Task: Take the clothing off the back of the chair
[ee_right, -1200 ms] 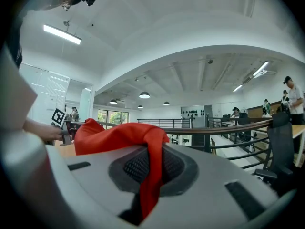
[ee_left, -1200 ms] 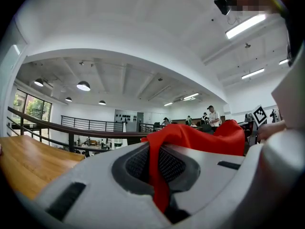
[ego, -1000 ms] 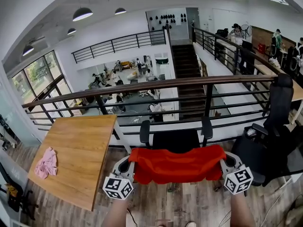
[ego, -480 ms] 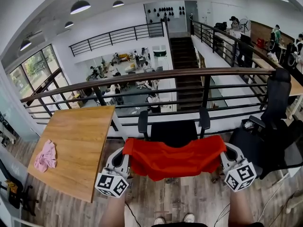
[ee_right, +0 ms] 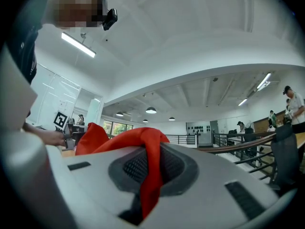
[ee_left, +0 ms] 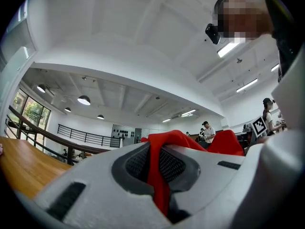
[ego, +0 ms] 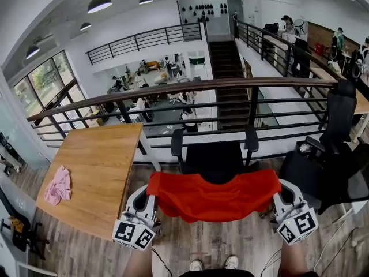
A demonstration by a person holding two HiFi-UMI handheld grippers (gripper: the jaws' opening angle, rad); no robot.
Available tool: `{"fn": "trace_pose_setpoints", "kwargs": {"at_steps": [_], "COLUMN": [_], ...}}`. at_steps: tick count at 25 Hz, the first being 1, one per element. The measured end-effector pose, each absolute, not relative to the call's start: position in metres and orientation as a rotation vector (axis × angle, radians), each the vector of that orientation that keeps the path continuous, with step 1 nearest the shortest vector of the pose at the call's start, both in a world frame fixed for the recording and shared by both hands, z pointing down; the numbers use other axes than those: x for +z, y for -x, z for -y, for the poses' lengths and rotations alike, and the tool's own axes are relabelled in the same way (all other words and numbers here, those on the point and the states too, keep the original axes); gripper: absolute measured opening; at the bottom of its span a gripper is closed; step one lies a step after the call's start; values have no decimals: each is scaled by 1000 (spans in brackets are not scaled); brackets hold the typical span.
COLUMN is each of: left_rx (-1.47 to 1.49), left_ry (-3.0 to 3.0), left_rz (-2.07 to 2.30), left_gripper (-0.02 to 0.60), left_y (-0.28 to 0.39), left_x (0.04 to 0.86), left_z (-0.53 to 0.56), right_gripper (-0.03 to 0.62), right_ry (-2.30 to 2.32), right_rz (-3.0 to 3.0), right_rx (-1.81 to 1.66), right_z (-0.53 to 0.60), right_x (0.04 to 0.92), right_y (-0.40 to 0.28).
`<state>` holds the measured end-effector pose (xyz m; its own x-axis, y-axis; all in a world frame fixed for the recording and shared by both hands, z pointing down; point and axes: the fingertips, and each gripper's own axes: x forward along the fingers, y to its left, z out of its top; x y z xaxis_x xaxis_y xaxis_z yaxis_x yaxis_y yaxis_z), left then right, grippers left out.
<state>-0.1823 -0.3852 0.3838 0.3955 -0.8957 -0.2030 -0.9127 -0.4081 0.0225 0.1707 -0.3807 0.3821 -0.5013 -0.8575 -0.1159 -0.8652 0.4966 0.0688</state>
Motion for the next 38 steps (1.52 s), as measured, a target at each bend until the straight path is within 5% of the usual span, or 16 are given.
{"fn": "trace_pose_setpoints", "kwargs": {"at_steps": [38], "left_rx": [125], "left_ry": [2781], "left_rz": [-1748], "left_gripper": [26], "left_y": [149], "left_x": [517], "left_z": [341], "right_gripper": [22], "right_ry": [1626], "right_rz": [-2738], "right_rx": [-157], "right_z": [337], "right_x": [503], "right_y": [-168]}}
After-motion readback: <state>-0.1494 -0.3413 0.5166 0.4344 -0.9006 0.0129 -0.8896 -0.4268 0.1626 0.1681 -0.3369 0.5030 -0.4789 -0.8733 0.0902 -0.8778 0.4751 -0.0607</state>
